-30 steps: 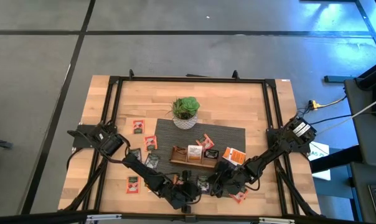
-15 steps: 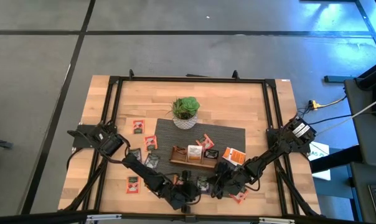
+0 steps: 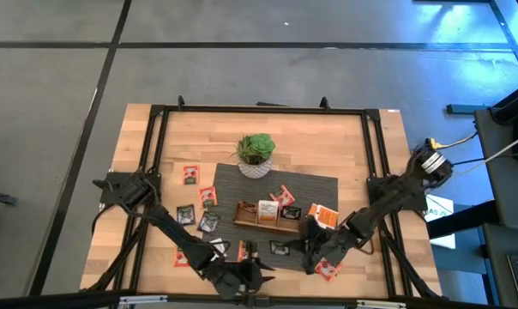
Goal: Pick & Place Tea
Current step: Put the violet tea bag into the right section of the wooden organizer
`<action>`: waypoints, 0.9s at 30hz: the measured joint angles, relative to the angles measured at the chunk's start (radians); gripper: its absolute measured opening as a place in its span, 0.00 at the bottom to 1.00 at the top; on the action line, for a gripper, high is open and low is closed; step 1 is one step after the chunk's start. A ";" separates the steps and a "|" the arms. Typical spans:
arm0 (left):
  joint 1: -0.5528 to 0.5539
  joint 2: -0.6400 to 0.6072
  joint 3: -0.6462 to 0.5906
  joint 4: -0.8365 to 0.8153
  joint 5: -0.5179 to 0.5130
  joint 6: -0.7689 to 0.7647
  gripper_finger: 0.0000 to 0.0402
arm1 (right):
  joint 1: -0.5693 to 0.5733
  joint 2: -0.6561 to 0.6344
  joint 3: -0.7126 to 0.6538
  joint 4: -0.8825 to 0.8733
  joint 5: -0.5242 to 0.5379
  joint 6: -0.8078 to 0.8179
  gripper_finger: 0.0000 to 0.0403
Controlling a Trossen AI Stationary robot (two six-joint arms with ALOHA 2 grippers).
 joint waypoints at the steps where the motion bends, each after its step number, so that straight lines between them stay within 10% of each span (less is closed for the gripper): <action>1: -0.005 -0.008 0.002 0.005 0.000 -0.011 0.22 | 0.000 -0.029 0.000 -0.034 0.023 -0.028 0.00; 9: -0.017 -0.031 0.001 0.004 0.068 -0.080 0.22 | 0.000 -0.169 0.001 -0.337 0.279 -0.166 0.00; 27: -0.012 -0.031 0.001 0.002 0.066 -0.088 0.22 | -0.005 -0.024 0.000 -0.382 0.386 -0.160 0.01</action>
